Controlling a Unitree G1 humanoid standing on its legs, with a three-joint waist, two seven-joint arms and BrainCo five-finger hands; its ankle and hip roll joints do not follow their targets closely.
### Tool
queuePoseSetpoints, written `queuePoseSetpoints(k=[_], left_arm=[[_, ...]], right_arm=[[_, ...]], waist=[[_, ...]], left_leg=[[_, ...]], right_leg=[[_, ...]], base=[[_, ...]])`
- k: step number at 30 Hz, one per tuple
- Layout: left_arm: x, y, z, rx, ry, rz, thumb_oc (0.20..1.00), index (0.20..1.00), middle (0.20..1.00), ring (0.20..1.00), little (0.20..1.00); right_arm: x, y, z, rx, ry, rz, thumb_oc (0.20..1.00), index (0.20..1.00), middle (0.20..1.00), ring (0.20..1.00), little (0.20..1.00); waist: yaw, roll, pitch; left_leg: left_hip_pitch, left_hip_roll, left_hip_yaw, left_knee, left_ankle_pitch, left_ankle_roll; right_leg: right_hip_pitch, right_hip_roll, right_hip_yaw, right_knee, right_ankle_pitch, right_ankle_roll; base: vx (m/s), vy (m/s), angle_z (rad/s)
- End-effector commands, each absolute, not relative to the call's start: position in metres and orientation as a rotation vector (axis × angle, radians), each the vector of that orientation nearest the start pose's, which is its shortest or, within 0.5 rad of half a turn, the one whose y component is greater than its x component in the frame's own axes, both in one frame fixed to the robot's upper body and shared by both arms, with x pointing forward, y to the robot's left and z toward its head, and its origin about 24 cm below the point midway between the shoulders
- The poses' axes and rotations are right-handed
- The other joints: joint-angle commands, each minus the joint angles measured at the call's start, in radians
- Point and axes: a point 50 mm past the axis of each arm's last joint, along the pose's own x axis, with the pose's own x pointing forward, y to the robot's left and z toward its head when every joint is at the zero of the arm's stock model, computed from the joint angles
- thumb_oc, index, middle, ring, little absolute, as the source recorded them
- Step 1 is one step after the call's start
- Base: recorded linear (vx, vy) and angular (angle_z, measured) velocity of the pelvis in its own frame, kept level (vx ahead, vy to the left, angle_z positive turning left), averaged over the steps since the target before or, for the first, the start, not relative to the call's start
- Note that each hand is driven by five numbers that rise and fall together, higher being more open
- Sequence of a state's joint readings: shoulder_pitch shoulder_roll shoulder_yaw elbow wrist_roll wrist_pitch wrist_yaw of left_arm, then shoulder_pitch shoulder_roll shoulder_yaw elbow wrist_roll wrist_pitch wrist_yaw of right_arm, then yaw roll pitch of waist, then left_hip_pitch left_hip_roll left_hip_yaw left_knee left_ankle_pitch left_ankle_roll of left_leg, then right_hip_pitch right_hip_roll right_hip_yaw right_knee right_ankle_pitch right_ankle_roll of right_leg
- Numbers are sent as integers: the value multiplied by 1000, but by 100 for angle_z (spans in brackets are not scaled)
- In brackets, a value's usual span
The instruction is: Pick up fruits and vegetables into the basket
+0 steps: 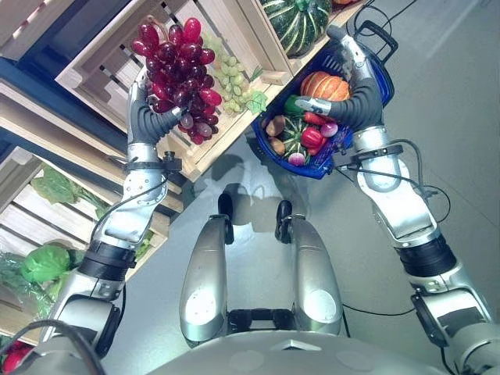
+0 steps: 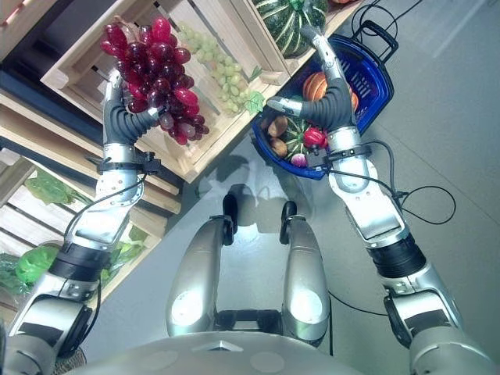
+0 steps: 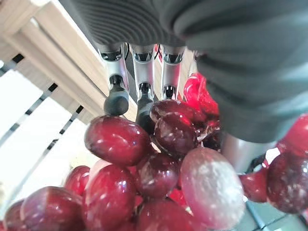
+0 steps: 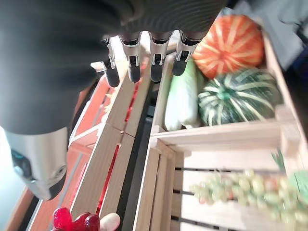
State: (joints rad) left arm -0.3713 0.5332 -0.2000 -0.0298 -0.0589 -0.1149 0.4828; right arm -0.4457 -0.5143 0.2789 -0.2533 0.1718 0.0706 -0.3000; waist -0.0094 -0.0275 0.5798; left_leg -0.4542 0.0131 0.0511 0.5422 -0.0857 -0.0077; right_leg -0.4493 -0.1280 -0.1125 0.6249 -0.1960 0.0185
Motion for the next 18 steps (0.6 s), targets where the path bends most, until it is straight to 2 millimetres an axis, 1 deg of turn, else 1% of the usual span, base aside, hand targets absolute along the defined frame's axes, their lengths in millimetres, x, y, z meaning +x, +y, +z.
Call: queuePoseSetpoints(k=[1,2,4,5,10,11,12,14,18], left_arm=[[275,171,210,112,-792,85,200,200,200,200,200],[273,169,209,61,-786,53,200,200,200,200,200],[272,167,210,27,-780,22,200,200,200,200,200],[271,166,210,1,-783,0,200,200,200,200,200],[267,162,212,-5,-821,-69,200,200,200,200,200],[267,161,212,-5,-822,-71,200,200,200,200,200],[266,159,214,7,-827,-101,200,200,200,200,200],[266,156,215,36,-833,-150,200,200,200,200,200],[267,150,218,90,-854,-193,200,200,200,200,200]], right_arm=[[282,-128,214,-142,-624,169,1000,1000,1000,1000,1000],[283,-125,208,-129,-583,215,1000,1000,1000,1000,1000],[284,-122,202,-122,-539,243,1000,1000,1000,1000,1000],[286,-120,195,-141,-483,272,1000,1000,1000,1000,1000],[294,-114,170,-208,-302,391,1000,1000,1000,1000,1000],[294,-114,170,-210,-299,394,1000,1000,1000,1000,1000],[295,-112,165,-234,-273,433,1000,1000,1000,1000,1000],[297,-109,162,-260,-255,459,1000,1000,1000,1000,1000],[299,-102,164,-278,-260,519,1000,1000,1000,1000,1000]], waist=[[-11,1,-60],[-12,4,-60],[-13,5,-60],[-13,5,-60],[-6,3,-60],[-5,3,-60],[-1,1,-60],[3,0,-60],[6,1,-60]], left_leg=[[73,-38,98,18,-108,62],[75,-38,100,18,-107,61],[77,-39,100,15,-105,61],[78,-39,101,16,-105,61],[83,-40,98,15,-102,63],[83,-41,98,15,-102,63],[85,-41,97,15,-101,64],[83,-41,97,17,-99,66],[82,-42,95,18,-98,68]], right_leg=[[18,42,-32,-44,55,4],[21,41,-33,-46,55,3],[23,42,-33,-47,54,2],[25,41,-34,-49,55,1],[31,38,-39,-49,56,-4],[31,38,-39,-49,56,-4],[34,38,-41,-49,57,-5],[28,37,-45,-42,59,-5],[27,37,-46,-39,59,-6]], base=[[19,32,-2],[0,0,0],[6,10,-4],[1,-1,-3],[0,0,0],[0,0,0],[6,-36,0],[5,-24,0],[0,0,0]])
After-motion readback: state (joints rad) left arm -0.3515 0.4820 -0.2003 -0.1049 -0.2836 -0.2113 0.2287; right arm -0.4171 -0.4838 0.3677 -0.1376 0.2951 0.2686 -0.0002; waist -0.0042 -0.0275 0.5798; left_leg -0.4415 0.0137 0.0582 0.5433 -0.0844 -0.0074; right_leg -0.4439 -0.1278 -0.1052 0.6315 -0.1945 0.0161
